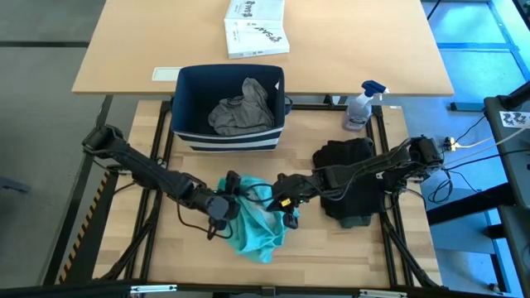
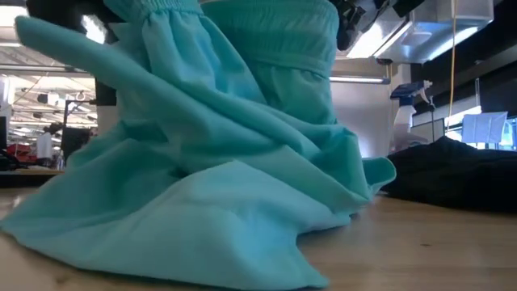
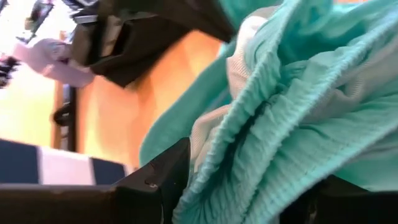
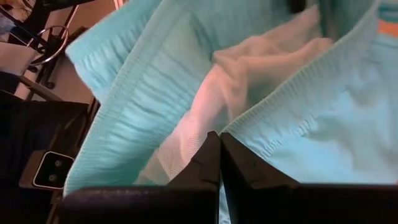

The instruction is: Fold Laundry from Bin

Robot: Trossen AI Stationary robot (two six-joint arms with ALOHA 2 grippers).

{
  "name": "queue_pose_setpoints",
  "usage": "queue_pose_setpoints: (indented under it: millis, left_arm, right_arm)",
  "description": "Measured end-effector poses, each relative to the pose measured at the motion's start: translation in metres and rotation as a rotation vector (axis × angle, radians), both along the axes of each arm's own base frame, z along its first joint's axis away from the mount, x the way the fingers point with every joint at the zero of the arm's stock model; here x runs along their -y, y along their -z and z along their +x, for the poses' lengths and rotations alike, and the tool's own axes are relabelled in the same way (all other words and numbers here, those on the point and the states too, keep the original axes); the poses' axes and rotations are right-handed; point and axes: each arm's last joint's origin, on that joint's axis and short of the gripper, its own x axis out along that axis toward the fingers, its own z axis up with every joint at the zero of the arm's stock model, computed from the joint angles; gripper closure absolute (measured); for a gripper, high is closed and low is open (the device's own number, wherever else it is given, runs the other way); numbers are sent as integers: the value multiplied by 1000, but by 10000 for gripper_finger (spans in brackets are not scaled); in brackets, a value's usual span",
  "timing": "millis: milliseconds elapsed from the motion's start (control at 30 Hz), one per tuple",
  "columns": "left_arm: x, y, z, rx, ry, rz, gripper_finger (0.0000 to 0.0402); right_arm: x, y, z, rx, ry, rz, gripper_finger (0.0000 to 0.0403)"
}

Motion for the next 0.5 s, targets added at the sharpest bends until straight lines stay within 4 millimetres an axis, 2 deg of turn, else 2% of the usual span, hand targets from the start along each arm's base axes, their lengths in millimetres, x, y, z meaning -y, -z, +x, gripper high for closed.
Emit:
queue_pose_setpoints:
  millis: [267,400,500]
  left_arm:
    - [0,4,0,-45,31,-70,221]
    - [-4,6,0,-92,36,-143,192]
    - [-4,8,-2,-120,32,-133,160]
  right_arm:
    - [0,-3,2,44,-2,-6,399]
    - [0,-3,2,45,-1,-6,398]
    - [0,-3,2,45,-1,-6,398]
